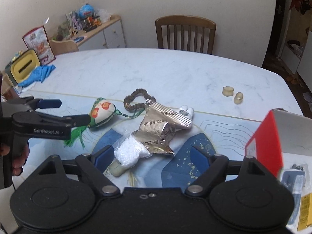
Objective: Organize objects
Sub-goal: 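Grasp the green tasseled sachet with the left gripper while the right grasps the white bead bag, then carry the sachet and white bead bag into the shoebox and release both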
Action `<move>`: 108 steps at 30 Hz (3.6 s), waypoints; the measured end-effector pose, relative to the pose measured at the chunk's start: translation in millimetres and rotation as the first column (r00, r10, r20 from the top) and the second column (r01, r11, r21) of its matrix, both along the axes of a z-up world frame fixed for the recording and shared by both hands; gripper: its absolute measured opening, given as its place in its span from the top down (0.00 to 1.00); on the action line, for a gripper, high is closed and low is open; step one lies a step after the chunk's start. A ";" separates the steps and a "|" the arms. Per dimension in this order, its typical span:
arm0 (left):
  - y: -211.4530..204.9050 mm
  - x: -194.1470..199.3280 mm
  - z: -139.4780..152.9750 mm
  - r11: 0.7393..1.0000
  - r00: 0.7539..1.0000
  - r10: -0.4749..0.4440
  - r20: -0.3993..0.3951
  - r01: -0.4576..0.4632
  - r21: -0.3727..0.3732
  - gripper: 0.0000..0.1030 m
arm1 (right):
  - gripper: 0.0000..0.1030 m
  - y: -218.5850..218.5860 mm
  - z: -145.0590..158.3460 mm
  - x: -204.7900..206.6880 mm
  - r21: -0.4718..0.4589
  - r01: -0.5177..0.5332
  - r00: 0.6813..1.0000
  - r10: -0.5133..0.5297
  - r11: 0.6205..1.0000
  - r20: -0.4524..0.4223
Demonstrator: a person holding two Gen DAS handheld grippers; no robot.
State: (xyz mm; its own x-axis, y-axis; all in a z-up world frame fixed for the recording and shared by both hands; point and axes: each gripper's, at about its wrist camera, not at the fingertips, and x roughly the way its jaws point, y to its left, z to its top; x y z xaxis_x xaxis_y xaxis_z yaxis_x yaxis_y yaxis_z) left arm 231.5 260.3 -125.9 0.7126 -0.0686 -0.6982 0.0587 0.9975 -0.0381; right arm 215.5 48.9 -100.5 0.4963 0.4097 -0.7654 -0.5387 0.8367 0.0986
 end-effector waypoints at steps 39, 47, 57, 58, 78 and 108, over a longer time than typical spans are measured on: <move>0.2 38.1 -32.9 0.996 0.997 -0.063 -0.048 0.060 -0.070 0.43 | 0.70 64.2 -44.5 -4.8 -0.191 -0.190 0.980 0.198 0.963 0.023; 2.7 17.2 -14.0 0.994 0.998 -0.056 -0.041 0.052 -0.094 0.43 | 0.77 53.9 -28.3 -8.9 -0.124 -0.155 0.988 0.157 0.980 0.005; -6.5 -22.5 21.3 0.989 0.996 -0.080 -0.031 0.076 -0.124 0.43 | 0.83 25.0 7.7 -30.3 -0.026 -0.109 0.994 0.110 0.994 0.008; -9.1 -26.1 24.6 0.989 0.996 -0.086 -0.032 0.081 -0.125 0.43 | 0.83 21.8 11.2 -31.9 -0.020 -0.107 0.994 0.107 0.994 0.011; -113.6 -69.9 96.2 0.960 0.966 -0.259 0.023 0.260 -0.107 0.43 | 0.85 -87.8 77.1 -49.6 0.096 0.029 0.993 -0.040 0.995 0.110; -344.6 -20.6 99.2 0.901 0.901 -0.433 -0.027 0.433 0.009 0.43 | 0.85 -304.7 62.1 -8.7 0.151 0.235 0.958 -0.255 0.960 0.128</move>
State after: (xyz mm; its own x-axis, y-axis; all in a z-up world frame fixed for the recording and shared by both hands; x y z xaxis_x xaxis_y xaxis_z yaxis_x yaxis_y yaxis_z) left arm 210.9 -84.3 -26.7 0.5981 -0.3562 -0.7180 0.4843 0.8744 -0.0303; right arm 206.8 -255.8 -38.4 0.6954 0.3546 -0.6250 -0.3351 0.9294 0.1545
